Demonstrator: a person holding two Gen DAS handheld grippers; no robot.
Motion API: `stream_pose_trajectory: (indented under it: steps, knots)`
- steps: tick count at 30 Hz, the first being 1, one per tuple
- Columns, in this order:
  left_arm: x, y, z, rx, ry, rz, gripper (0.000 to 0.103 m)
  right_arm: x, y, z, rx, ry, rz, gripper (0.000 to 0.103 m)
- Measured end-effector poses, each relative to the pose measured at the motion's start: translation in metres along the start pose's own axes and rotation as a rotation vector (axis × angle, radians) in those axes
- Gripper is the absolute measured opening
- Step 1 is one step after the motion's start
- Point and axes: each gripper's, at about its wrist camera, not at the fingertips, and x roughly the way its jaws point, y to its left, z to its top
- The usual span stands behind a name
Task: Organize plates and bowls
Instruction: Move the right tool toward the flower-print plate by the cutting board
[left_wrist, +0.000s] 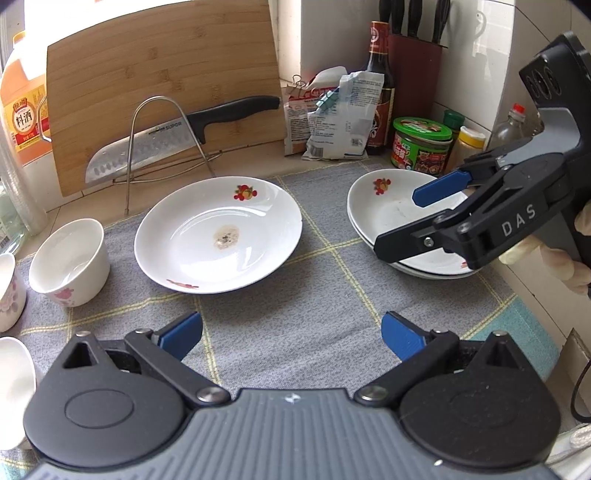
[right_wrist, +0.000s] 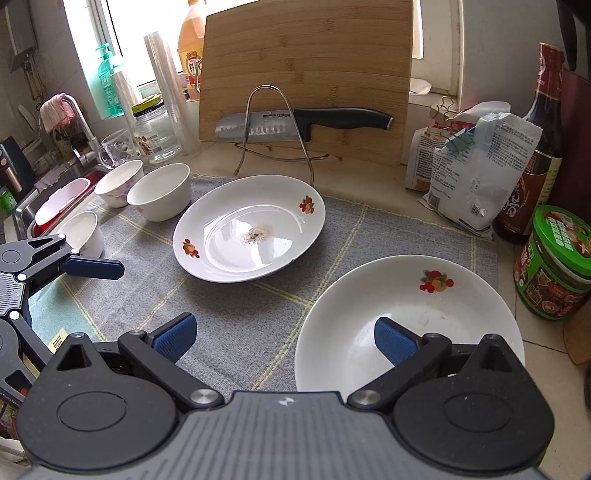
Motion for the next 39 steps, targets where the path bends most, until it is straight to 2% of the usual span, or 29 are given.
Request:
stream_pose_trajectory:
  steps: [7,17,23,27,39]
  knots:
    - [0.029,0.026,-0.006,-0.042,0.035,0.014,0.102,0.014,0.01,0.005,0.002,0.026,0.023,0.103]
    - [0.069,0.056,-0.004,-0.045,0.044,-0.007,0.102,0.02,0.017,0.016,0.007,0.062,-0.063,0.103]
    - [0.086,0.067,0.0,-0.028,0.046,-0.01,0.102,0.024,0.021,0.024,0.014,0.071,-0.079,0.103]
    - [0.09,0.068,0.002,0.01,0.033,-0.011,0.103,0.033,0.021,0.033,0.016,0.082,-0.081,0.103]
    - [0.093,0.075,0.001,0.033,-0.028,-0.038,0.103,0.068,0.022,0.058,-0.02,0.112,-0.063,0.103]
